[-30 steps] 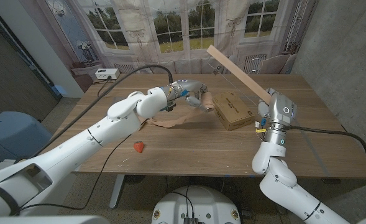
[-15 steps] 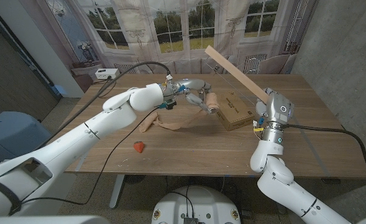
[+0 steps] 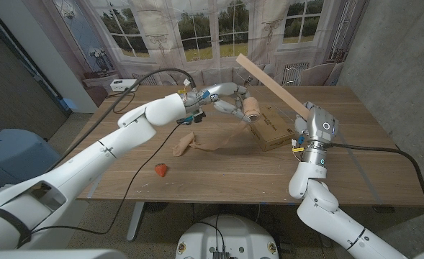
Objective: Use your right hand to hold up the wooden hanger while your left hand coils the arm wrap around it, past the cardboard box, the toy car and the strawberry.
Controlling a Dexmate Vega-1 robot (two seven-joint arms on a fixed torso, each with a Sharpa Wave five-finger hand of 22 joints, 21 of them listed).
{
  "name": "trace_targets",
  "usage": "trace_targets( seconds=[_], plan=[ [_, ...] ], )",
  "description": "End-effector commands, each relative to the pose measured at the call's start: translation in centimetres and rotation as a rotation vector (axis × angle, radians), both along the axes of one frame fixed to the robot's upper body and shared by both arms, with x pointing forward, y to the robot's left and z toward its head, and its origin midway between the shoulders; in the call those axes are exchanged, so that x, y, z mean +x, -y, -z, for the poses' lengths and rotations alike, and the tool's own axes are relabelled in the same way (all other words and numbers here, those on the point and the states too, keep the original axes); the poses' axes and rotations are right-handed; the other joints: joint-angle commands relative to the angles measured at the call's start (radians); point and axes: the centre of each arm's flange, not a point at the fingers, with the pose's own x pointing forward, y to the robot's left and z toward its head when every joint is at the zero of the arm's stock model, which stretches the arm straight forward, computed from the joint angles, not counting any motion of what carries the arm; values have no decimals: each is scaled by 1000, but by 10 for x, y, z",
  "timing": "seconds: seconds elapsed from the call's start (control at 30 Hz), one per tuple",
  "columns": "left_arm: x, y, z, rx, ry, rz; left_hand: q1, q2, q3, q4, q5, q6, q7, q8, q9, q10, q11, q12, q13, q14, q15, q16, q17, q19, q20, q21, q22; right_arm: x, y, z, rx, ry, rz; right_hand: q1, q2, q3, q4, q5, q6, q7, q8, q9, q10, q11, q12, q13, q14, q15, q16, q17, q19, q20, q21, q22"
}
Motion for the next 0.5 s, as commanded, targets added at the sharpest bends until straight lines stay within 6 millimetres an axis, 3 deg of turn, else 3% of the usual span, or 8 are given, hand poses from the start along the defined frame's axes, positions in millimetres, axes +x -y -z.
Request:
trace_targets(
  seconds=[0.03, 0.5],
  plan=[
    [0, -4, -9, -117, -34, 148, 108, 123, 150, 74, 345, 394, -119, 11, 1, 350, -229, 145, 506, -6, -12, 0, 5, -9, -3, 12, 3, 1, 0, 1, 1, -1, -2, -49, 54, 9, -2, 3, 12, 6, 11, 2, -8, -8, 9, 1, 0, -12, 57, 4, -3, -122, 8, 0],
    [-4, -2, -22, -248, -56, 275, 95, 123, 170, 80, 377, 398, -122, -12, -32, 345, -235, 105, 467, -21, -15, -24, 3, -29, -8, 36, 2, 2, -11, 3, -80, 4, -17, -50, 53, 11, -2, 2, 9, 3, 17, -2, -10, -8, 15, 1, -1, -12, 57, 4, -11, -124, 22, -8]
  ],
)
